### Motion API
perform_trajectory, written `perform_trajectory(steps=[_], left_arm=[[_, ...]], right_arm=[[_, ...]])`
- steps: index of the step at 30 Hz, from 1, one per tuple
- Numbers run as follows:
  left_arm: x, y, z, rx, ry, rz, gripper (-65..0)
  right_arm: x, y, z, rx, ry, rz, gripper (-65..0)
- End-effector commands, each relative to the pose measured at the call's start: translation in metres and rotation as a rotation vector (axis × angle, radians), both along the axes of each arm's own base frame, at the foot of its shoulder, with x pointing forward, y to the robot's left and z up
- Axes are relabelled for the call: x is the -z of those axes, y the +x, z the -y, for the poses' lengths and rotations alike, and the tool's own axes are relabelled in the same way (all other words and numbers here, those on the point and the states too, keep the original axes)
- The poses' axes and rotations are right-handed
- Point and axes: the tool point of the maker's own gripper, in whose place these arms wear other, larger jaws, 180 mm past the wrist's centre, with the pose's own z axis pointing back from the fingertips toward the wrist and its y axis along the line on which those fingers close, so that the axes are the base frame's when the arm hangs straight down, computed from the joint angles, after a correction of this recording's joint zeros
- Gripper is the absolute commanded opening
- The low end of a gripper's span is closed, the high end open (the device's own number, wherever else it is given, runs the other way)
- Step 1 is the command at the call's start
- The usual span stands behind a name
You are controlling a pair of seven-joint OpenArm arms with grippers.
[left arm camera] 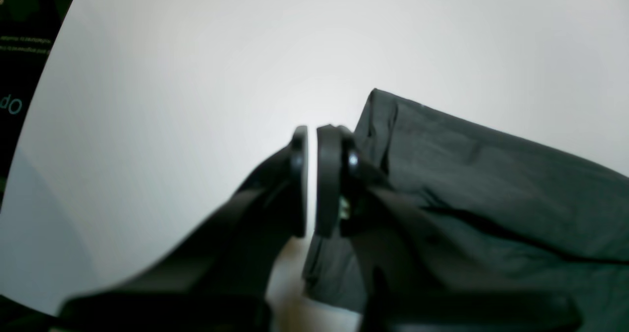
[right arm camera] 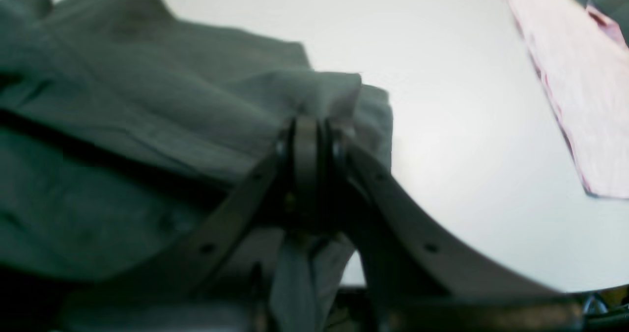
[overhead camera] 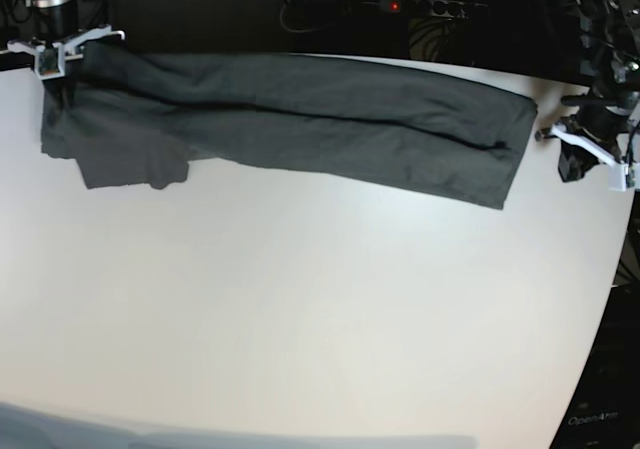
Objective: Fold the T-shirt properly
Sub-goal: 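Lay the folded hem edge onto the collar edge with both grippers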
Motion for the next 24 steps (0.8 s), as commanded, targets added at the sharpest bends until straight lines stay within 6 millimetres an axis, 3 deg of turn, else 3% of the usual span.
perform_trajectory(steps=[1,7,16,24], left_arm=[[-0.012,0.007,-0.003,0.008,0.013,0.043,-62.3],[-0.012,0.007,-0.003,0.008,0.013,0.043,-62.3],[-0.010,0.004,-0.002,0.008,0.011,0.036,-62.3],[-0.011,0.005,-0.003,0.008,0.013,0.036,-62.3]], right_arm=[[-0.013,0.001,-0.002,-0.005,0.002,0.063,-64.6],[-0.010,-0.010,-0.008,-0.012,0.022,0.065,-64.6],[0.035,-0.019,-0.008,0.051,0.139,0.013,-64.6],[0.036,-0.018,-0.008,0.055,0.141,0.012,-64.6]])
